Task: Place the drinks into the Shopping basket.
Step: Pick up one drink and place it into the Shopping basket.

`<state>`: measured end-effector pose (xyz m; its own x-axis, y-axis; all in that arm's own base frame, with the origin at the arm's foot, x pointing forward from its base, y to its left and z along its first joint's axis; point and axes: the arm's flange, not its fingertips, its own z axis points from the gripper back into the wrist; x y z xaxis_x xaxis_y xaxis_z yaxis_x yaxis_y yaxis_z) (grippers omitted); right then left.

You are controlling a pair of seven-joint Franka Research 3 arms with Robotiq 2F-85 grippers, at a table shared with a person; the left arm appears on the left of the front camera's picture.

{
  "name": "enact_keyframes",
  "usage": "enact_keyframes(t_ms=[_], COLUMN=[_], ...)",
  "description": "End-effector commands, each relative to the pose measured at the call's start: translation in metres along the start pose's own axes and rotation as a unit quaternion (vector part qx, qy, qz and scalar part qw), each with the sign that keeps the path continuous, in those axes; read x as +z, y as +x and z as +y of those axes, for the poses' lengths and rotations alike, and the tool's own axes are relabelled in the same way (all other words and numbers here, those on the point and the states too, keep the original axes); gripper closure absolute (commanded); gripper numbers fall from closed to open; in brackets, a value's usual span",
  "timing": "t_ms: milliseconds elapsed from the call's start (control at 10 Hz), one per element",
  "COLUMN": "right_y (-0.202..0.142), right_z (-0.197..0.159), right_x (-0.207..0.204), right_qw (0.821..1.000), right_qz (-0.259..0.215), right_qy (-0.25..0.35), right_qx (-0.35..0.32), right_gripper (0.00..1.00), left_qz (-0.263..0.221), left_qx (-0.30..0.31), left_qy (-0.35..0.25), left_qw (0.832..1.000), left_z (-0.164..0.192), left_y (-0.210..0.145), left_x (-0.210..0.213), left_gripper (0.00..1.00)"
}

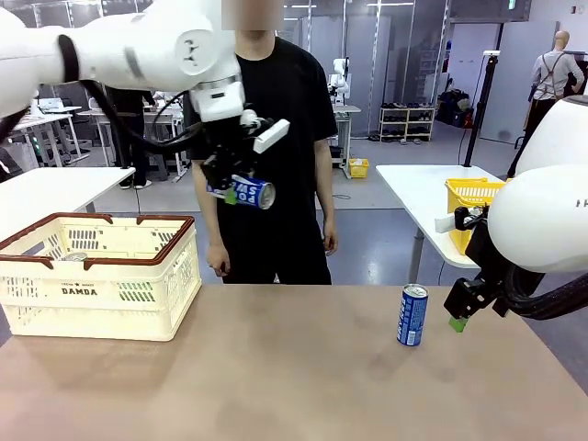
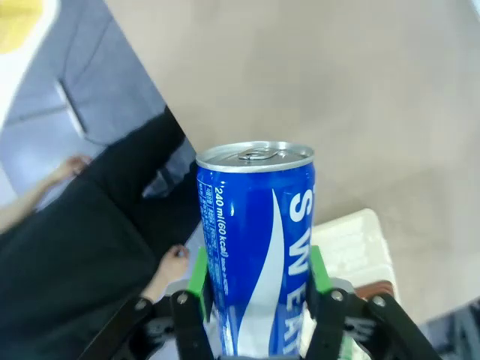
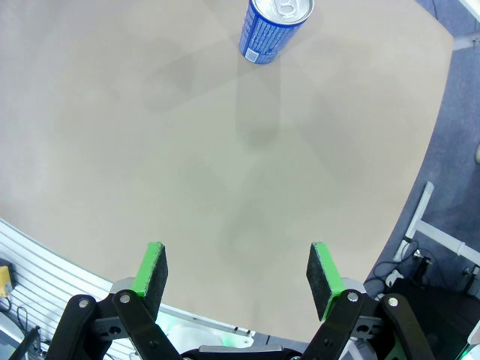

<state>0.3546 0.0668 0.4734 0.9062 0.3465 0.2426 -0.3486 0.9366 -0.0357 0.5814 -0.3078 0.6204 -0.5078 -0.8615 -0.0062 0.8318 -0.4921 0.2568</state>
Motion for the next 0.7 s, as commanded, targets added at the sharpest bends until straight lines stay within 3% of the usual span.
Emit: enact_keyframes(t_ms=[0, 300, 600], right_y=[0.000, 0.000, 0.000], right_z=[0.000, 0.000, 0.000], right_x=[0.000, 0.000, 0.000], right_qw=[1.000, 1.000, 1.000], right_qz=[0.001, 0.001, 0.001], right_qy=[0.003, 0.003, 0.003], right_qx=[0.002, 0.002, 0.002], right_gripper=[0.07, 0.07, 0.07], left_qz=[-0.010, -0.006, -0.002], left_qx=[0.061, 0.154, 0.198], left_qy=[0.050, 0.102, 0.078], left_qw=[0.997, 0.983, 0.977], left_z=[-0.053, -0.087, -0.117], left_y=[-0.026, -0.092, -0.141], left_x=[-0.007, 0.001, 0.009], left_gripper=[0.43, 0.43, 0.43])
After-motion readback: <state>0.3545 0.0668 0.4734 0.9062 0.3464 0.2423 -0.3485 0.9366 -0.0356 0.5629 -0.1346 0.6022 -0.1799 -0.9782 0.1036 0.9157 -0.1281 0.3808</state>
